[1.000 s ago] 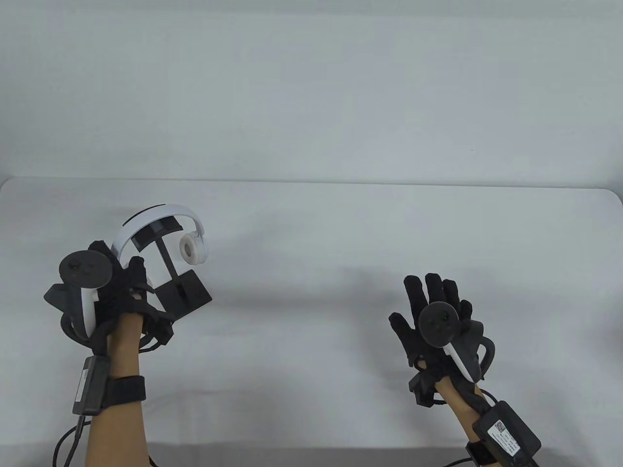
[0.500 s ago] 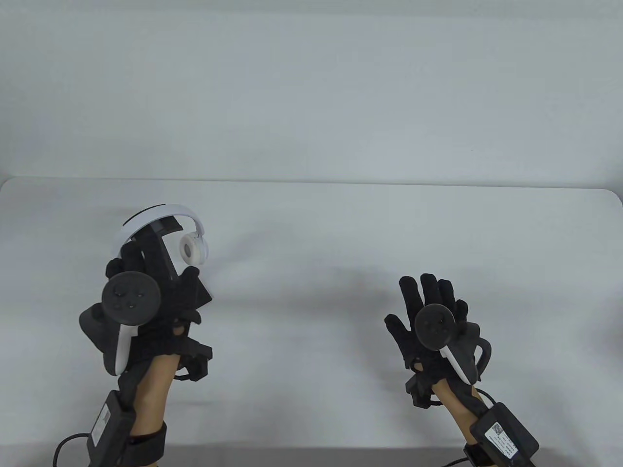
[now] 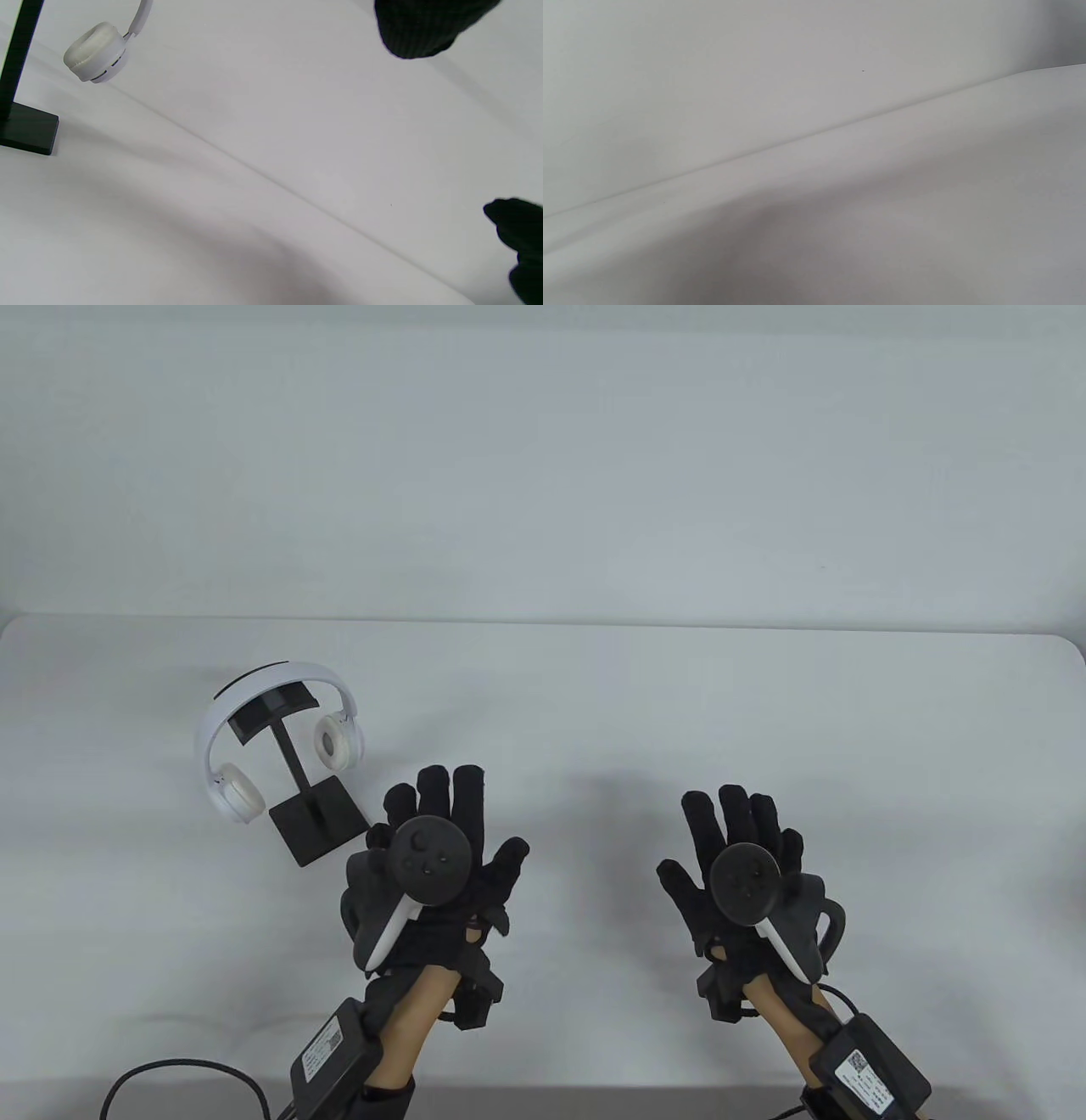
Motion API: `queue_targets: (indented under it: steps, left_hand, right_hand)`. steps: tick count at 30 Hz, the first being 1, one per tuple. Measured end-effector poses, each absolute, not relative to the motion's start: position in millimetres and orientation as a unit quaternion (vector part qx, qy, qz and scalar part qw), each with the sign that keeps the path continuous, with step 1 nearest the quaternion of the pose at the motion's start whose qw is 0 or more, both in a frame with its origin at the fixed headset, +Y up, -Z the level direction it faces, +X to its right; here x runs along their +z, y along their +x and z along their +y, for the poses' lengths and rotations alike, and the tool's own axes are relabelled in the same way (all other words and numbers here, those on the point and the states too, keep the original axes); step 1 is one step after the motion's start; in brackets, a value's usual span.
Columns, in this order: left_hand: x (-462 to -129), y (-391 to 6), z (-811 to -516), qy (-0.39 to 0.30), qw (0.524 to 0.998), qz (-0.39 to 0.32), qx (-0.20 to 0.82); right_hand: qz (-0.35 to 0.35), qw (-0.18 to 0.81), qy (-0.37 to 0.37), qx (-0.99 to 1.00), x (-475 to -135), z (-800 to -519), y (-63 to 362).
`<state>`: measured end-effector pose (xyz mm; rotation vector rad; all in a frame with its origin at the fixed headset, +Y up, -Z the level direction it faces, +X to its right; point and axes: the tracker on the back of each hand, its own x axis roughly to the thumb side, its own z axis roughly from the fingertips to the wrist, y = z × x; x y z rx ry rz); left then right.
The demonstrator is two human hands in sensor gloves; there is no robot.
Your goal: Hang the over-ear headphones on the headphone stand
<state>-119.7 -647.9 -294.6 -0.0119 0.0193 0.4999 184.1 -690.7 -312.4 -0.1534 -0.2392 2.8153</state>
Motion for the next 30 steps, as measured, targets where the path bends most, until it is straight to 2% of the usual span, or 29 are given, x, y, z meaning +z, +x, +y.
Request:
queue_targets:
  steps: [4,13,19,24,30]
  left_hand:
    - [-296.1,-106.0,-668.4,-0.02,0.977,-0.007,0.213]
    - [-293.5,-98.3,-693.4,-0.029,0.985,-0.027,0.169]
    - [-293.2,-96.8,-703.0,-0.049,0.987,-0.013,0.154]
    - [-297.5,-96.6,-710.4,-0.069,0.987,-0.008,0.146]
    - [-298.3,-96.3,-704.6,-0.053,0.985,-0.01,0.161]
  right_hand:
    - [-0.076,0.146,-0.043,0.985,-311.6,-694.5,179.5]
    - [-0.041,0.115,-0.01,0.992,-313.4,-710.5,164.7]
    - [-0.021,0.075,-0.005,0.997,-317.6,-724.2,154.0]
    - [-0.019,0.075,-0.006,0.997,-317.9,-724.6,153.4]
    - [-0.019,0.08,-0.01,0.997,-318.6,-723.8,153.7]
